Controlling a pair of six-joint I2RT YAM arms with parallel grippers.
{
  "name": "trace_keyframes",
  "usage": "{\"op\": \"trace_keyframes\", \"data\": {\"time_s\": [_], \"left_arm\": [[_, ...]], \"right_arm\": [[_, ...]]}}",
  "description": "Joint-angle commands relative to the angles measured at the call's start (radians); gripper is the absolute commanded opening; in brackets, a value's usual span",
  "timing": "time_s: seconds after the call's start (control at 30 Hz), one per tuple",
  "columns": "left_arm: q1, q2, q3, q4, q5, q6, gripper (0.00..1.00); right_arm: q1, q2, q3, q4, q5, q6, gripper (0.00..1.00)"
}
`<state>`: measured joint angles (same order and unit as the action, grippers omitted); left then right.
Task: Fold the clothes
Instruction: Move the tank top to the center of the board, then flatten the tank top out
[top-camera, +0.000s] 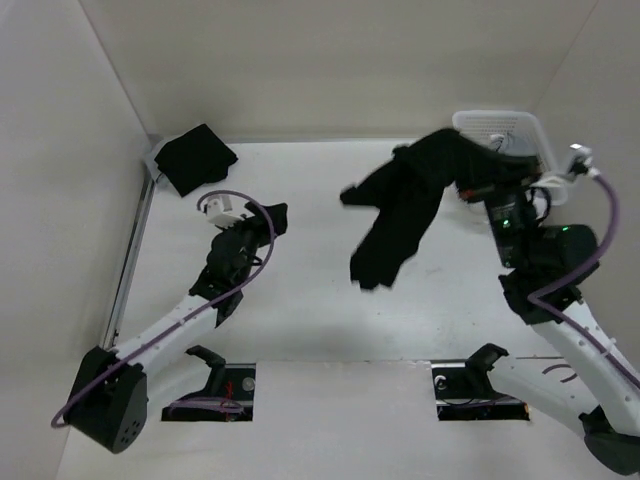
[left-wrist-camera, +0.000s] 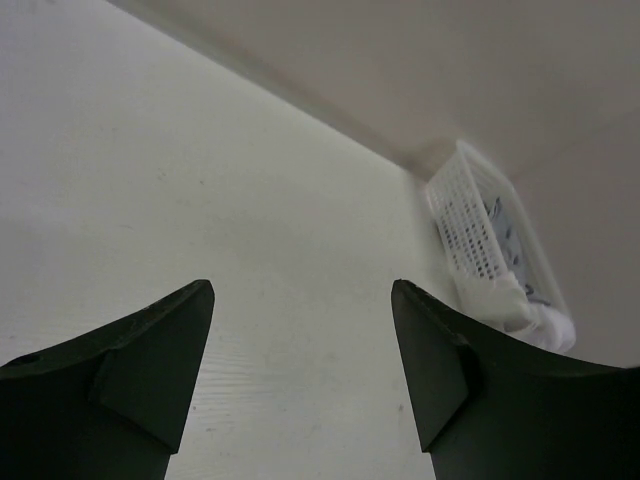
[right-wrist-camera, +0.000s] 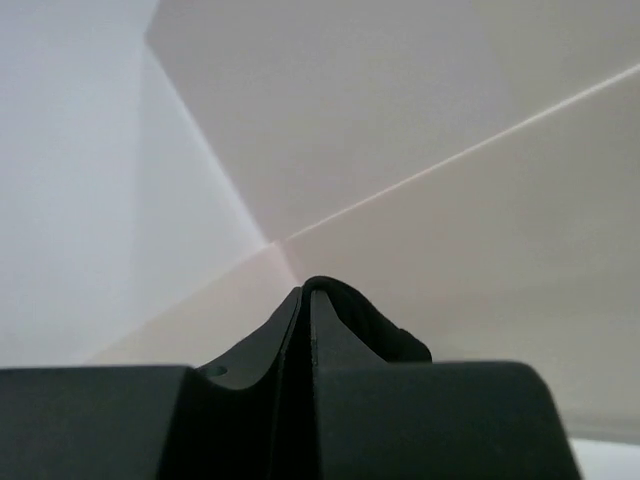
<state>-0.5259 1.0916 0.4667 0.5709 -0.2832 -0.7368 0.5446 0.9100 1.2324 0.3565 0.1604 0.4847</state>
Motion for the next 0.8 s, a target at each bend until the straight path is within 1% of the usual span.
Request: {"op": "trace_keyframes", "data": {"time_s": [0.0, 0.03, 0.07, 0.1, 0.13, 0.17, 0.2, 0.27, 0.3, 0.33, 0.37, 0.4, 0.43, 0.5, 0.53, 0.57, 0.6, 0.63, 0.67, 0.7, 0.73, 0.77], "left_arm": [[0.08, -0.146, -0.062, -0.095, -0.069, -0.079, 0.72], [0.092, -0.166, -0.071, -0.117, -0.076, -0.067, 0.72], [0.093, -0.167, -0.076, -0.129, -0.076, -0.058, 0.72], [0.09, -0.157, -0.077, -0.132, -0.076, -0.05, 0.72], [0.083, -0.142, -0.077, -0.131, -0.073, -0.039, 0.72], [0.053, -0.097, -0.066, -0.134, -0.065, -0.027, 0.71], [0.031, -0.07, -0.059, -0.135, -0.062, -0.018, 0.71], [-0.028, -0.007, -0.034, -0.138, -0.045, 0.016, 0.69], [-0.064, 0.026, -0.017, -0.144, -0.04, 0.037, 0.69], [-0.081, 0.04, -0.013, -0.146, -0.04, 0.046, 0.68], [-0.128, 0.089, 0.006, -0.151, -0.043, 0.072, 0.65], [-0.153, 0.118, 0.016, -0.155, -0.043, 0.089, 0.64], [-0.186, 0.163, 0.035, -0.167, -0.042, 0.118, 0.62], [-0.228, 0.218, 0.062, -0.207, -0.04, 0.148, 0.54], [-0.243, 0.238, 0.072, -0.224, -0.043, 0.155, 0.53], [-0.256, 0.254, 0.076, -0.227, -0.037, 0.16, 0.53], [-0.272, 0.272, 0.085, -0.232, -0.031, 0.165, 0.53], [-0.286, 0.283, 0.093, -0.233, -0.022, 0.169, 0.53], [-0.306, 0.292, 0.102, -0.232, -0.002, 0.172, 0.53], [-0.329, 0.298, 0.113, -0.233, 0.025, 0.181, 0.52], [-0.344, 0.3, 0.122, -0.238, 0.044, 0.191, 0.51], [-0.367, 0.297, 0.127, -0.243, 0.067, 0.2, 0.49]], "right_arm": [[0.106, -0.031, -0.334, 0.045, -0.042, 0.182, 0.11], [0.099, 0.051, -0.458, 0.127, -0.083, 0.242, 0.2], [0.078, 0.111, -0.493, 0.157, -0.103, 0.267, 0.27], [0.015, 0.25, -0.51, 0.18, -0.161, 0.296, 0.4], [-0.031, 0.37, -0.479, 0.162, -0.25, 0.31, 0.49], [-0.059, 0.444, -0.446, 0.141, -0.304, 0.313, 0.54], [-0.089, 0.522, -0.401, 0.1, -0.347, 0.313, 0.56], [-0.104, 0.556, -0.378, 0.056, -0.323, 0.319, 0.6], [-0.101, 0.546, -0.376, 0.023, -0.277, 0.293, 0.64], [-0.088, 0.534, -0.381, 0.01, -0.257, 0.27, 0.65], [-0.064, 0.503, -0.396, -0.022, -0.216, 0.238, 0.66], [-0.048, 0.482, -0.412, -0.046, -0.182, 0.223, 0.64], [-0.021, 0.449, -0.441, -0.088, -0.13, 0.203, 0.51], [0.017, 0.402, -0.493, -0.158, -0.063, 0.184, 0.23], [0.039, 0.376, -0.528, -0.201, -0.024, 0.187, 0.09], [0.068, 0.354, -0.562, -0.247, 0.008, 0.189, 0.05], [0.085, 0.339, -0.583, -0.284, 0.031, 0.192, 0.05], [0.106, 0.316, -0.614, -0.324, 0.065, 0.199, 0.08], [0.122, 0.297, -0.635, -0.352, 0.092, 0.213, 0.15], [0.139, 0.274, -0.666, -0.381, 0.125, 0.236, 0.26], [0.146, 0.248, -0.695, -0.402, 0.148, 0.265, 0.35], [0.146, 0.23, -0.72, -0.41, 0.157, 0.285, 0.4]]}}
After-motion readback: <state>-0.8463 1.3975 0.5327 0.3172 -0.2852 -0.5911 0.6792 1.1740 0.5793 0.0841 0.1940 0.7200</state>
